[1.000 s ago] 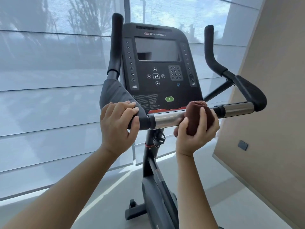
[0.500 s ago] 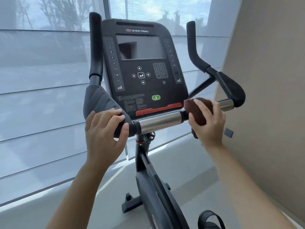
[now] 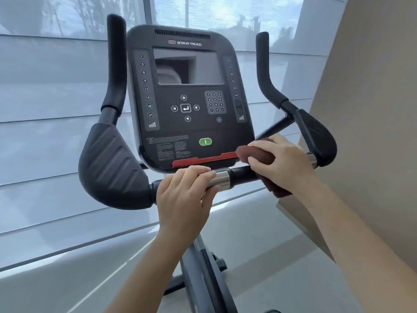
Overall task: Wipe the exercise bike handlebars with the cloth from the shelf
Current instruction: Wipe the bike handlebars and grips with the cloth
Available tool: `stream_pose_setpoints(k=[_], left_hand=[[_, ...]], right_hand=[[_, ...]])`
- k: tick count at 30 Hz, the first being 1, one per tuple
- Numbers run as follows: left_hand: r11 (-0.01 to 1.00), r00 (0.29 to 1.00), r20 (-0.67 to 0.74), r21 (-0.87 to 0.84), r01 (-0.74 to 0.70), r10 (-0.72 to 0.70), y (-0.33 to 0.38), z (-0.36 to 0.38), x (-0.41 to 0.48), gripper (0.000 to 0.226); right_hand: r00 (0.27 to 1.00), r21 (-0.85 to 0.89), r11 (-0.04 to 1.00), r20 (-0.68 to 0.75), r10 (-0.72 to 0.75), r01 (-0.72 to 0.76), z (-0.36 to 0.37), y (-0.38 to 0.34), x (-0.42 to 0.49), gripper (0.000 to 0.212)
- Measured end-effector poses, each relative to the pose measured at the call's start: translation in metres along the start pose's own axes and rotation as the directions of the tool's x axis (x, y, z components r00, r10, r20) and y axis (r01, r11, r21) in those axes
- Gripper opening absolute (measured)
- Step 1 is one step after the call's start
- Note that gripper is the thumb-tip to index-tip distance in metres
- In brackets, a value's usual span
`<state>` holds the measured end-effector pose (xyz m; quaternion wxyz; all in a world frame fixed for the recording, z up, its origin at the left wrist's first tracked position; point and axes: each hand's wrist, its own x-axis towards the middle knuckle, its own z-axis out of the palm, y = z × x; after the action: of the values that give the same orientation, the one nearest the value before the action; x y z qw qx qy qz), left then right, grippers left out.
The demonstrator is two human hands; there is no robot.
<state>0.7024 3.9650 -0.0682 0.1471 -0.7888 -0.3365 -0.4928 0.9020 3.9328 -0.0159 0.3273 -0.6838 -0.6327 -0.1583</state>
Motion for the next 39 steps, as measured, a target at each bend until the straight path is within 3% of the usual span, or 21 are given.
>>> stream_pose_setpoints(k=[4, 7, 9, 13, 16, 19, 21, 25, 28, 31, 34, 39], left_hand=[[1.0, 0.999, -0.047, 0.0, -0.02, 0.02, 0.0, 0.004, 0.0, 0.017], [1.0, 0.997, -0.068, 0.004, -0.027, 0.027, 0.001, 0.005, 0.0, 0.016], [1.0, 0.998, -0.065, 0.011, -0.024, 0.024, 0.001, 0.006, 0.0, 0.016], [1.0, 0.999, -0.042, 0.019, -0.003, 0.004, 0.002, 0.005, 0.0, 0.012], [0.999, 1.0, -0.015, 0.027, 0.018, -0.018, 0.003, 0.004, 0.0, 0.01], [0.999, 0.999, -0.002, 0.031, 0.042, -0.042, 0.005, 0.003, 0.0, 0.009], [0.998, 0.998, 0.013, 0.031, 0.057, -0.057, 0.007, 0.001, 0.0, 0.009], [0.997, 0.994, 0.079, 0.018, 0.072, -0.073, 0.008, -0.003, 0.001, 0.013], [0.997, 0.992, 0.109, 0.013, 0.071, -0.072, 0.009, -0.005, 0.003, 0.016], [0.999, 0.991, 0.122, -0.016, 0.051, -0.049, 0.015, -0.001, 0.01, 0.021], [0.997, 0.99, 0.143, -0.076, 0.009, 0.002, 0.035, 0.015, 0.021, 0.026], [0.998, 0.988, 0.156, -0.059, -0.006, 0.015, 0.064, 0.041, 0.031, 0.016]], right_hand=[[0.999, 0.126, 0.992, -0.051, -0.003, 0.009, 0.02, -0.022, -0.007, 0.034], [0.968, 0.257, 0.961, -0.249, -0.039, 0.105, 0.04, -0.042, -0.02, 0.04], [0.925, 0.19, 0.97, -0.373, -0.069, 0.149, 0.049, -0.03, -0.023, 0.037], [0.742, 0.005, 0.991, -0.663, -0.096, 0.133, 0.074, 0.004, -0.034, 0.031], [0.587, 0.182, 0.978, -0.805, 0.089, 0.102, 0.1, -0.011, -0.035, 0.029], [0.533, 0.338, 0.93, -0.818, 0.214, 0.146, 0.118, -0.042, -0.037, 0.031], [0.554, 0.311, 0.936, -0.814, 0.174, 0.164, 0.12, -0.045, -0.04, 0.031], [0.609, 0.01, 0.995, -0.791, -0.052, 0.098, 0.102, 0.003, -0.042, 0.03], [0.62, 0.061, 0.998, -0.783, 0.048, -0.001, 0.077, 0.056, -0.041, 0.029], [0.693, 0.099, 0.995, -0.715, 0.094, -0.032, 0.048, 0.092, -0.037, 0.029], [0.773, 0.112, 0.993, -0.634, 0.039, 0.043, 0.04, 0.077, -0.035, 0.033], [0.878, 0.127, 0.974, -0.467, -0.106, 0.185, 0.031, 0.053, -0.034, 0.035]])
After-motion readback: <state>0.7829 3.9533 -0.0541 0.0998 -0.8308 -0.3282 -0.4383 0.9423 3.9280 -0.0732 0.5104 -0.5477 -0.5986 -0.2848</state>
